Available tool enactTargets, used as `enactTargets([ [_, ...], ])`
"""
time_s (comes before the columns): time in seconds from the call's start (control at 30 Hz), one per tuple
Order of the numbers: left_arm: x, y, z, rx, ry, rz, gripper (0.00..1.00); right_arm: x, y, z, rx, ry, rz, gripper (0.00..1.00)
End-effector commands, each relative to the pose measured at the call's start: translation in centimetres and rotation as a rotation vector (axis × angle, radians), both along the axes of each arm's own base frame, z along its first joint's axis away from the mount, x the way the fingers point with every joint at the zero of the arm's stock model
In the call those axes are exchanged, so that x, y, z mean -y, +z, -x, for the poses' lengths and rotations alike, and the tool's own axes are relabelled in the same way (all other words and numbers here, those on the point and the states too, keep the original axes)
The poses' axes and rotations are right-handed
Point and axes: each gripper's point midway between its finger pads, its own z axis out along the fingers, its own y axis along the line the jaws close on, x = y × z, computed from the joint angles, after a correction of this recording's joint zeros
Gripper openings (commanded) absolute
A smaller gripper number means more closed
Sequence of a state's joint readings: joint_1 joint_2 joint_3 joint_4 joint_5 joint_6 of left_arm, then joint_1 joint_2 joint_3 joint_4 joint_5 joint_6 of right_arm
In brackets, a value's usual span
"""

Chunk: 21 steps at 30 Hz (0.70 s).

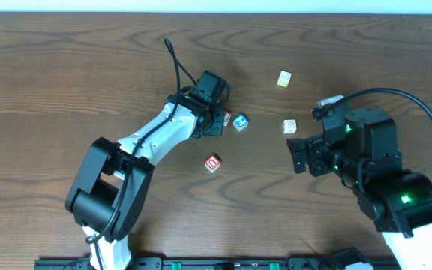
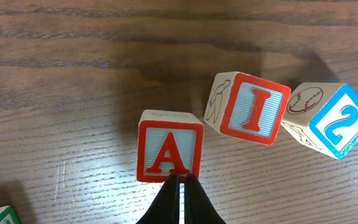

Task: Spell out Ai2

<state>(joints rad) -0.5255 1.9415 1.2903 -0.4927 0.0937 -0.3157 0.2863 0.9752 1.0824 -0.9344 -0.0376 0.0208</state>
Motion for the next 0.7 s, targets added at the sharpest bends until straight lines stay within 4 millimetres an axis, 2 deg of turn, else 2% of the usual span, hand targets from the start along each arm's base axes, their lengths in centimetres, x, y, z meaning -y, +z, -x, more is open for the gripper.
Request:
enactTargets([
  [0.0, -0.67, -2.1, 0.53, -0.041, -0.007, -0.045, 0.06, 0.06, 0.04, 0.0, 0.002, 0.006, 0.004, 0.99],
  [0.67, -0.32, -1.47, -0.07, -0.01, -0.017, -0.031, 0.06, 0.06, 0.04, 0.0, 0.002, 0.006, 0.003, 0.99],
])
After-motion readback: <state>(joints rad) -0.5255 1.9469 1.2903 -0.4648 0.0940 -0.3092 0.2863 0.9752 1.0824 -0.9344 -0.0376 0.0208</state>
